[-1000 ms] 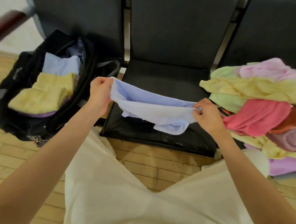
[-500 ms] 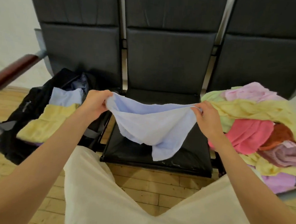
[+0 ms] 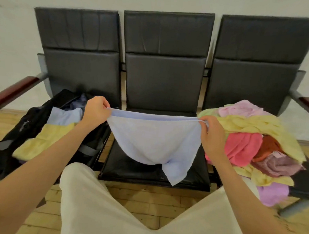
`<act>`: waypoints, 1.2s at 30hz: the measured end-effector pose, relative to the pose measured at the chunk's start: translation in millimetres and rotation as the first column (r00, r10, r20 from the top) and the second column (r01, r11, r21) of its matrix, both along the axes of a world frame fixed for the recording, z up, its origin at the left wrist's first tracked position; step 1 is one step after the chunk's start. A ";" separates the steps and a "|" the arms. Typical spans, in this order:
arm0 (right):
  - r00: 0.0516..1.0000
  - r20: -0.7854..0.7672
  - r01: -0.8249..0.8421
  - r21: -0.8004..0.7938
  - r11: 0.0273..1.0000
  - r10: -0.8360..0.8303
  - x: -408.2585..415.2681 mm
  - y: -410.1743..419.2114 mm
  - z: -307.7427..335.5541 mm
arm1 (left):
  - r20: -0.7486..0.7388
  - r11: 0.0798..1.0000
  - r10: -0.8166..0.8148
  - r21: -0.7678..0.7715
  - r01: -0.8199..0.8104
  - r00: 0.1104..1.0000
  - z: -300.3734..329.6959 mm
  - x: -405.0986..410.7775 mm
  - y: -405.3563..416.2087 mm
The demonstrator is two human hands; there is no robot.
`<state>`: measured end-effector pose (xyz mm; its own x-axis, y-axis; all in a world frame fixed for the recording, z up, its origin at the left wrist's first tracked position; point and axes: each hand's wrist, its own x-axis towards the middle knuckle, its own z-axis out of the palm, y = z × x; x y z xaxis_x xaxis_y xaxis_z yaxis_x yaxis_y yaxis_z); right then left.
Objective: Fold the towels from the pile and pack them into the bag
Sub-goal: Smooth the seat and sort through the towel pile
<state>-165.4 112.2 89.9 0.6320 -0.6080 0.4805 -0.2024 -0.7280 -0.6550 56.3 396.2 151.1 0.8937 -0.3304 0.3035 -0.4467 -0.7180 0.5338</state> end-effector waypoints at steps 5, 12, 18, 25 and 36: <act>0.994 -0.036 0.103 -0.079 0.992 -0.106 -16.3 1.3 -12.5 | -0.020 0.999 -0.022 -0.024 0.021 1.000 3.5 -3.2 -6.3; 0.937 0.204 0.218 0.289 0.932 -0.283 14.6 -5.1 5.8 | 0.086 0.801 0.134 -0.597 -0.056 0.987 14.0 3.7 -33.9; 0.931 0.271 0.155 0.317 0.936 -0.246 40.5 -17.5 15.8 | 0.007 0.781 0.148 -0.615 -0.113 0.989 18.0 13.8 -56.5; 0.984 -0.050 0.177 0.334 0.926 -0.171 83.3 -63.5 12.2 | -0.187 0.979 0.035 -0.190 -0.071 0.982 9.6 69.9 -84.6; 0.979 0.108 0.131 0.298 0.945 -0.170 120.5 -94.2 64.3 | -0.052 0.912 -0.026 -0.411 0.003 0.998 35.6 112.1 -117.7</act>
<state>-44.9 18.0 154.2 0.4656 -0.8159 0.3427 -0.1935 -0.4717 -0.8603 168.4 278.5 186.6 0.9091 -0.2004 0.3652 -0.4166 -0.4241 0.8041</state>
